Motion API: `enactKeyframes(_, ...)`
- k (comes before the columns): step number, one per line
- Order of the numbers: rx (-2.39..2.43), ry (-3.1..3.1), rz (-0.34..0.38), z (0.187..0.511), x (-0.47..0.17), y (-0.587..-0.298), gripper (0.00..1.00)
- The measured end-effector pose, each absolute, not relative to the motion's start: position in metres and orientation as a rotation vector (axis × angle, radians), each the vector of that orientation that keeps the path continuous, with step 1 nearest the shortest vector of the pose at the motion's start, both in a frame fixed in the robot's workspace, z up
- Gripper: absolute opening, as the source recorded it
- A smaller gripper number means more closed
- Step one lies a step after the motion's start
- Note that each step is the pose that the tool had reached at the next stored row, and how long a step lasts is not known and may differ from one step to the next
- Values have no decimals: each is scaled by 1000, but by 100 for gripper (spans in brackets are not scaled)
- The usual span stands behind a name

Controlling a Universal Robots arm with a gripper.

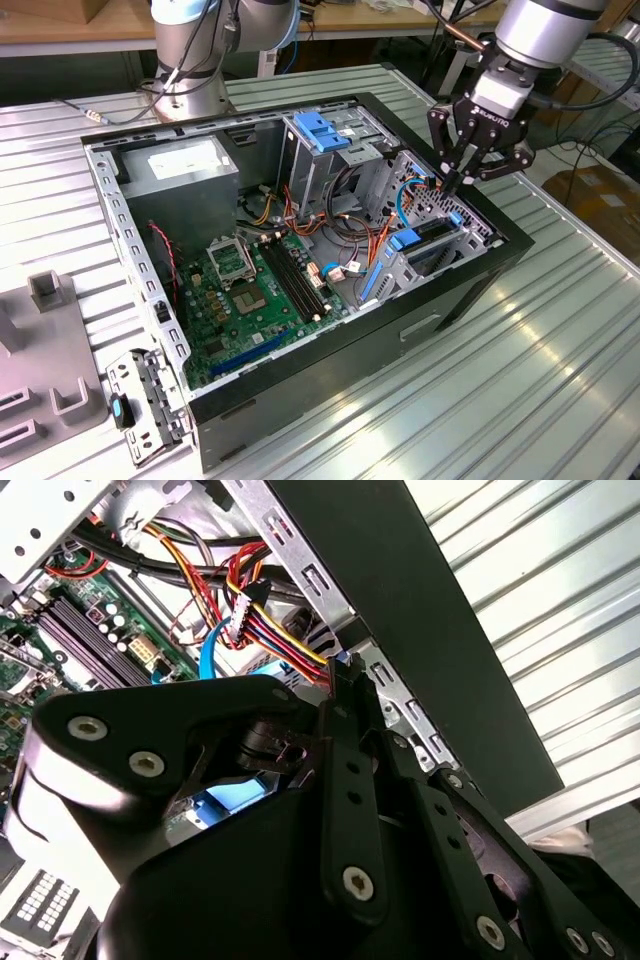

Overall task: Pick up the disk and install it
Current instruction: 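Insert the first disk wire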

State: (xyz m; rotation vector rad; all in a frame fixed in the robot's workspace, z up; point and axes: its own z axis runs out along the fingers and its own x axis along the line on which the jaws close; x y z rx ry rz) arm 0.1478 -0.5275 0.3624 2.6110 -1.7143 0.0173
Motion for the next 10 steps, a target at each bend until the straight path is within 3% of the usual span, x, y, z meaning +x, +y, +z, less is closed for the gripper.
enactKeyframes(10,2551,-1802,16,362,147,-528,17)
